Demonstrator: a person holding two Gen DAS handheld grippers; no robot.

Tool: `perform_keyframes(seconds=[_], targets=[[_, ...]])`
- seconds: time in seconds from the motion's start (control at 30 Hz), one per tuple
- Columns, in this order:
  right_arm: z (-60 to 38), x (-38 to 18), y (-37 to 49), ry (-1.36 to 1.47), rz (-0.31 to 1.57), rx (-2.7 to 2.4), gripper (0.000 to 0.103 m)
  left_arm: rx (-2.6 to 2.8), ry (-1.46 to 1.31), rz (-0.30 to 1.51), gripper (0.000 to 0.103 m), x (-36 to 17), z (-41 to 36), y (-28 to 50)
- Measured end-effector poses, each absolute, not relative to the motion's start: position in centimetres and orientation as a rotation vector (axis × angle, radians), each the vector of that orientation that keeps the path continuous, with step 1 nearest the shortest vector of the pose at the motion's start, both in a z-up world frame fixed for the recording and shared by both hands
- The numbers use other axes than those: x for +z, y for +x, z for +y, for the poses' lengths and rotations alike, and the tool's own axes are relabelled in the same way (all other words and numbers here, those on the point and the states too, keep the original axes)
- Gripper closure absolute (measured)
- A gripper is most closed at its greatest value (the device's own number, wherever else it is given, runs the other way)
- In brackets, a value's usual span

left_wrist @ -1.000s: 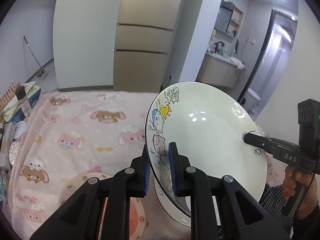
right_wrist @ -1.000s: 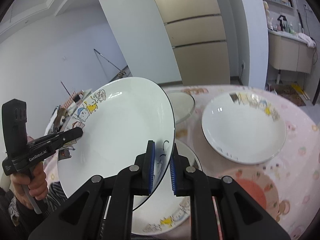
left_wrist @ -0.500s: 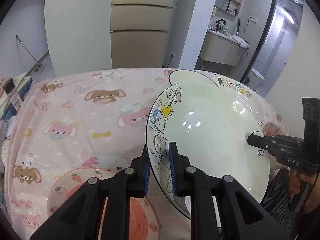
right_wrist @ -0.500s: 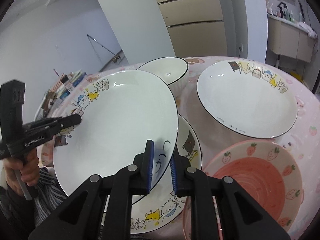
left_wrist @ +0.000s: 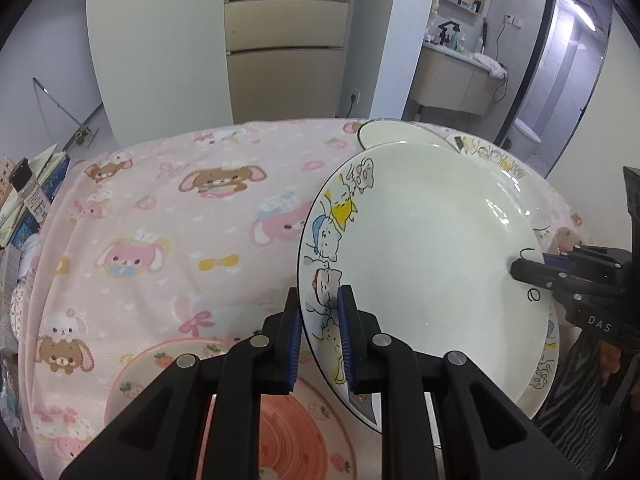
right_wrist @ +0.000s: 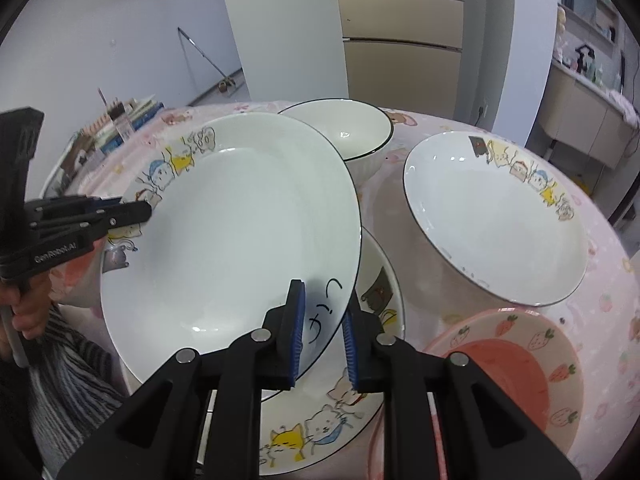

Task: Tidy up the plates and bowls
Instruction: 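Lower the 'Life' plate onto the white deep plate and open the right tool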

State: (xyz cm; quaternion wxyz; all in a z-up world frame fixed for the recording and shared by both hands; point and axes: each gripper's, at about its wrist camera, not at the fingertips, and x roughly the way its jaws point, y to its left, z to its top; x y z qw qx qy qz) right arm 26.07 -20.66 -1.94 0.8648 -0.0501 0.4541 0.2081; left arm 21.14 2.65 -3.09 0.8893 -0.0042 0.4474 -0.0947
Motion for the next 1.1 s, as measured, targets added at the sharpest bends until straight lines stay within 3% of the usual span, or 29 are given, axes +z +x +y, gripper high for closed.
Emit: perform_keyframes(seconds=[1.1], targets=[[-20.8,-1.5,28.2,-0.313,1.084,0.548,0.086,-0.212,0.109,0.939,0.085,-3.1,0.8,21.1]])
